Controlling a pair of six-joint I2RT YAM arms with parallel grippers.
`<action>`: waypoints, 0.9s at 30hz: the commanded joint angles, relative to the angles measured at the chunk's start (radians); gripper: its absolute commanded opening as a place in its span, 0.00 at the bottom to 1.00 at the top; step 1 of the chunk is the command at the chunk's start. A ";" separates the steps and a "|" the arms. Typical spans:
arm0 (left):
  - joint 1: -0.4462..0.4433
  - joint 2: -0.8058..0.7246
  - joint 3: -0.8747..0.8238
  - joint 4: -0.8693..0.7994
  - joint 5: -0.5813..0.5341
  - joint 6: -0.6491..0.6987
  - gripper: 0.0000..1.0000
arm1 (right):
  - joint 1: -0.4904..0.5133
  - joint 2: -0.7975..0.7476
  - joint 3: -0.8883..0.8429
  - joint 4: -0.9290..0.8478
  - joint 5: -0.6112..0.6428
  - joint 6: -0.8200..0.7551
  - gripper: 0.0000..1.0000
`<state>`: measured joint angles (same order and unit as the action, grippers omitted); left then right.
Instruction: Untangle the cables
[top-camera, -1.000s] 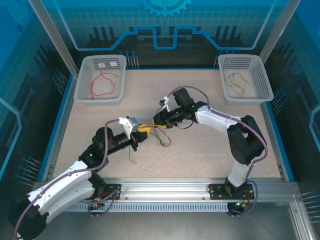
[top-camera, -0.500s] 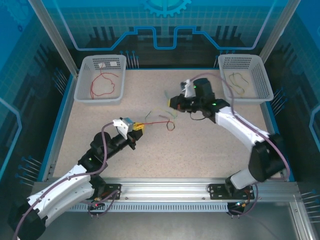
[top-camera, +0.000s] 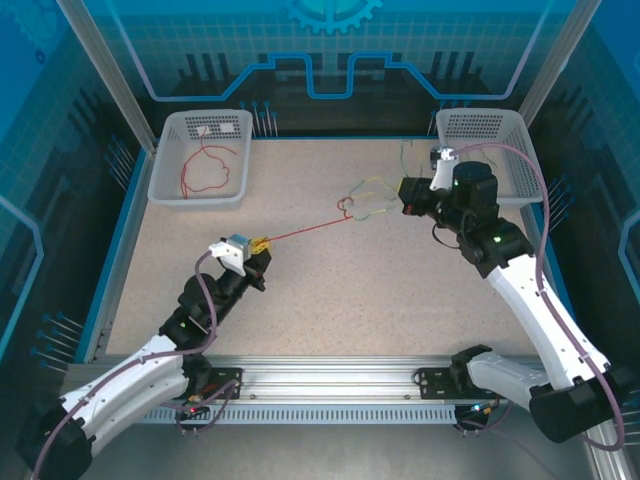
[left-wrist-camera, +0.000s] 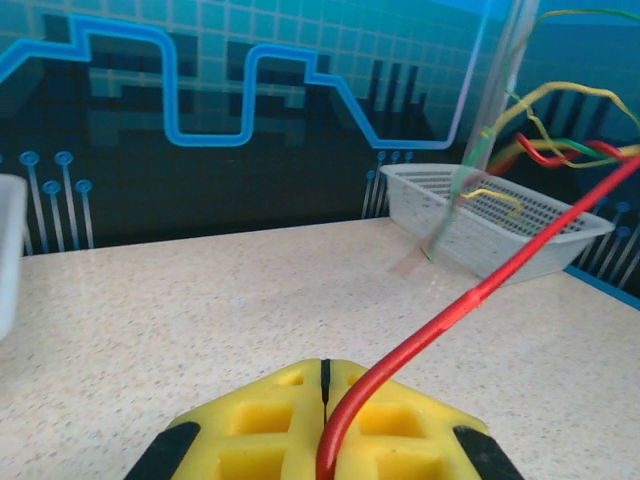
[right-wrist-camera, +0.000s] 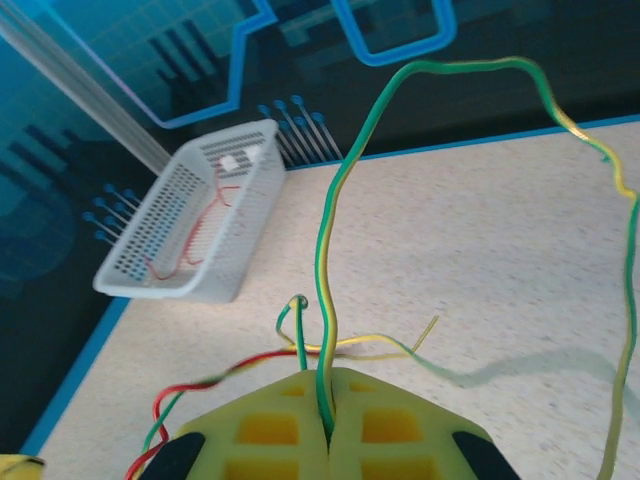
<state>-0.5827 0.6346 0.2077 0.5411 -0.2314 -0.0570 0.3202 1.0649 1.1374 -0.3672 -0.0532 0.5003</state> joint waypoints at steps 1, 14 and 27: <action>0.061 -0.027 -0.035 0.029 -0.170 -0.054 0.00 | -0.079 -0.057 -0.002 -0.054 0.174 -0.093 0.00; 0.190 -0.105 -0.049 -0.100 -0.335 -0.154 0.00 | -0.222 -0.122 0.063 -0.176 0.297 -0.248 0.00; 0.300 -0.081 -0.020 -0.225 -0.400 -0.236 0.00 | -0.319 -0.203 0.112 -0.202 0.297 -0.265 0.00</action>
<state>-0.3046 0.5468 0.1654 0.3523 -0.5716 -0.2611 0.0319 0.9020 1.2064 -0.5762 0.2329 0.2634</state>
